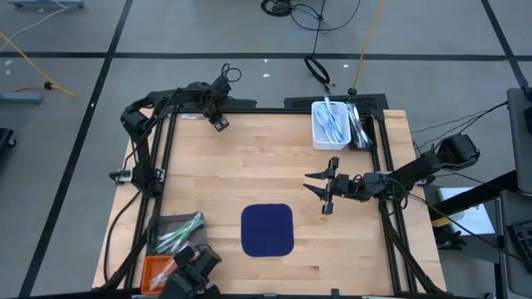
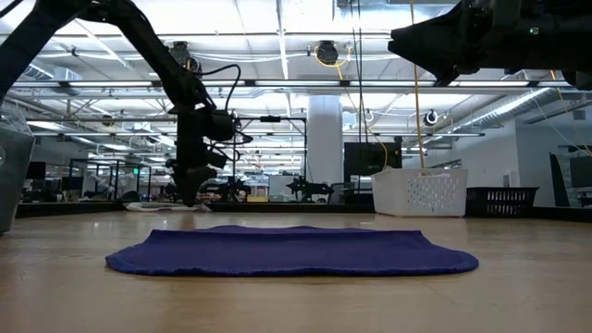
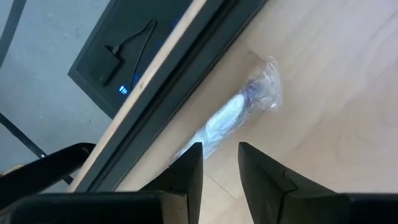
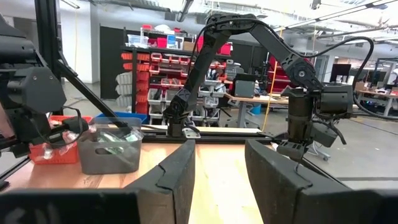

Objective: Pick & Place Toothbrushes
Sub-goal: Put the violet toothbrush into the black basket

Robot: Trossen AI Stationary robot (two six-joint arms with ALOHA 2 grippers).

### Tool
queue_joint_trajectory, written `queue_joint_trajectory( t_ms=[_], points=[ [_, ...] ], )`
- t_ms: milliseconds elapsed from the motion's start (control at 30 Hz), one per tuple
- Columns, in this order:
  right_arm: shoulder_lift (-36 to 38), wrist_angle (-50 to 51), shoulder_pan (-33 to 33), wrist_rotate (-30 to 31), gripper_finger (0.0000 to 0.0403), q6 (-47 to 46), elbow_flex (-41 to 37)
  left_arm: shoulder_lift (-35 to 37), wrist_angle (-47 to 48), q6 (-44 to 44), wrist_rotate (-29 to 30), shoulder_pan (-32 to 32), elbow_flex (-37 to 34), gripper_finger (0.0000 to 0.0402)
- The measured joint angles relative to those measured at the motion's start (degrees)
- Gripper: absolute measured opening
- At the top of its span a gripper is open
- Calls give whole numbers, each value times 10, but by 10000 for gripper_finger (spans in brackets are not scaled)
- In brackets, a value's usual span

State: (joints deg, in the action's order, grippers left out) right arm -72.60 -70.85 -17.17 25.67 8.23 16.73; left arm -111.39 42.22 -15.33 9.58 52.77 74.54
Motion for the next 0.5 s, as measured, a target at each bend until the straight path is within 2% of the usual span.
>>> queue_joint_trajectory(
  t_ms=[200, 367, 500],
  points=[
    [0, 0, 0, 0, 132, 0, 0, 0, 16, -17, 0, -16, 0, 95],
    [0, 0, 0, 0, 132, 0, 0, 0, 20, -22, -10, -25, 0, 16],
    [0, 0, 0, 0, 132, 1, 0, 0, 44, -34, -28, -36, 0, 4]
  ],
)
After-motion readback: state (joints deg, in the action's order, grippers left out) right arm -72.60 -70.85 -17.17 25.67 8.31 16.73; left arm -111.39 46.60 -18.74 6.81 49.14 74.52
